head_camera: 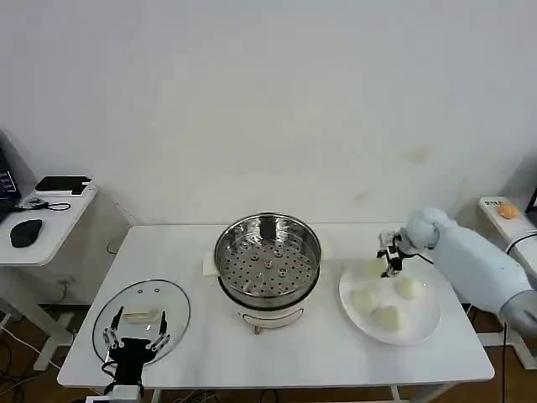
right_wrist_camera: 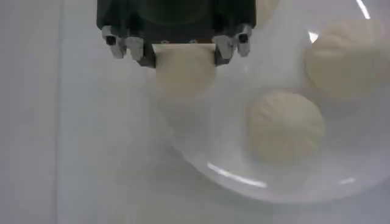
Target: Take steamed baozi put them in steamer then cover it.
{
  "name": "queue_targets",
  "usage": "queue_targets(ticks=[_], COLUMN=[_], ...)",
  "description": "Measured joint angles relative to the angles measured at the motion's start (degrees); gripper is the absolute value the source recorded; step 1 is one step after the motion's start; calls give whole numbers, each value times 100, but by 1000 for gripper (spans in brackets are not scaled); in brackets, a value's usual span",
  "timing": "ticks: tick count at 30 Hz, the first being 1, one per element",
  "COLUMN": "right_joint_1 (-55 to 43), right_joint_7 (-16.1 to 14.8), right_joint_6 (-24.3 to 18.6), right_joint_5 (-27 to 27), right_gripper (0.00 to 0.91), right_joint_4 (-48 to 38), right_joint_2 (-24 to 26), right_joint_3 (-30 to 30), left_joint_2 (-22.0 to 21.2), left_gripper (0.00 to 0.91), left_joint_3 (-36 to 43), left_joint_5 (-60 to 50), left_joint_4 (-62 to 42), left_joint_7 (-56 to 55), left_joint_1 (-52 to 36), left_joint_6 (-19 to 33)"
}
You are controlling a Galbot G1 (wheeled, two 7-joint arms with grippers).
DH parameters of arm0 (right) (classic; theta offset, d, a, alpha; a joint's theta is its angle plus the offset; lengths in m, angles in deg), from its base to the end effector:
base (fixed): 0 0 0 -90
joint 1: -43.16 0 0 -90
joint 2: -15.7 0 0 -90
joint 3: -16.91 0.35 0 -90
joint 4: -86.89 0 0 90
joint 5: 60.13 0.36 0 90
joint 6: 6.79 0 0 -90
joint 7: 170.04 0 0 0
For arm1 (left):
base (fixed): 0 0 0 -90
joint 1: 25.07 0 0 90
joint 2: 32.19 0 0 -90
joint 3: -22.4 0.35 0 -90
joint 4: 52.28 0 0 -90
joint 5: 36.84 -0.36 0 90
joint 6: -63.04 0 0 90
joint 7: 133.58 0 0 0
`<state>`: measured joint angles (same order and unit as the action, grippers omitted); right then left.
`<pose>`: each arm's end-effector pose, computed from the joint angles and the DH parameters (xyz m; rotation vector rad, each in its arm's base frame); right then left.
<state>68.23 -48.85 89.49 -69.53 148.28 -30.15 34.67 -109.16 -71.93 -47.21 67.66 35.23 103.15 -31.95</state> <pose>0.5703 -0.1479 -0.1603 1.1920 -1.5107 1.5281 0.1450 0.0613 -0.3186 0.1951 -2.8928 -0.6404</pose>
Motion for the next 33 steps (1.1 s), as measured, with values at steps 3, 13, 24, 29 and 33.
queue_targets(ticks=[3, 13, 24, 29, 33], right_joint_1=[-405, -1792, -2336, -2392, -2378], right_joint_7=[-3, 129, 335, 435, 526], right_joint_6=[-25, -130, -440, -749, -1037], right_joint_5=[266, 1288, 1668, 1429, 1150], right_gripper=[655, 655, 645, 645, 645], right_joint_4=[201, 670, 956, 925, 810], right_joint_2=[19, -386, -1318, -1683, -1936], right_joint_3=[-257, -1143, -1944, -2254, -2450], left_joint_2=[27, 124, 199, 191, 176], left_gripper=[907, 907, 907, 907, 907], left_joint_3=[-11, -38, -41, -86, -129], left_joint_5=[41, 173, 214, 236, 262], left_joint_4=[-24, -15, -24, -66, -82], left_joint_7=[-1, 20, 40, 44, 44], left_joint_1=[-28, -125, -235, -238, -241], left_joint_6=[2, -23, -47, -36, -22])
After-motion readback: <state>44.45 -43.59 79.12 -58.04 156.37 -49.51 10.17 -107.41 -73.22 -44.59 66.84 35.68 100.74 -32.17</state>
